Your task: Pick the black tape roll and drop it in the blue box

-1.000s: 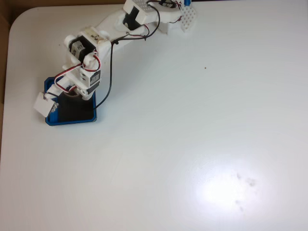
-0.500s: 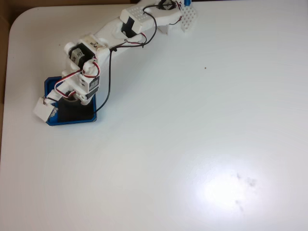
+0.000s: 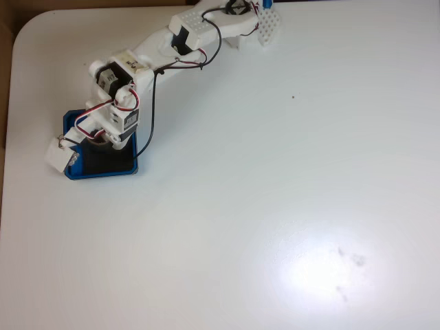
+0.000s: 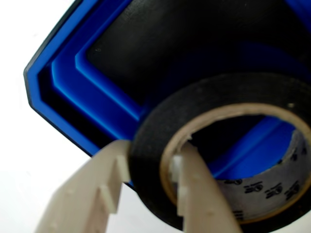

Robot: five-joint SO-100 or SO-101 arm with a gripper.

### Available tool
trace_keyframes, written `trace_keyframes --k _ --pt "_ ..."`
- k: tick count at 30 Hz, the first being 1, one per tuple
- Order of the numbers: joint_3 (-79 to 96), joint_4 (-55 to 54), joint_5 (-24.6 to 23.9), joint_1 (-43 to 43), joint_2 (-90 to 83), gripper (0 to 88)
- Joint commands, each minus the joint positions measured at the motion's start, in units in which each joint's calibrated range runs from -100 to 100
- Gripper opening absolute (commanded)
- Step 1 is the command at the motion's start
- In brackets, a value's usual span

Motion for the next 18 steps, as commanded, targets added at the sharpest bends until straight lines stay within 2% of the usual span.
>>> trace_keyframes --k 1,18 --pt "-5.9 -0.3 -0.1 0.6 -0.5 0.5" --pt "-6.3 -0.5 -0.1 1.6 0.4 1.0"
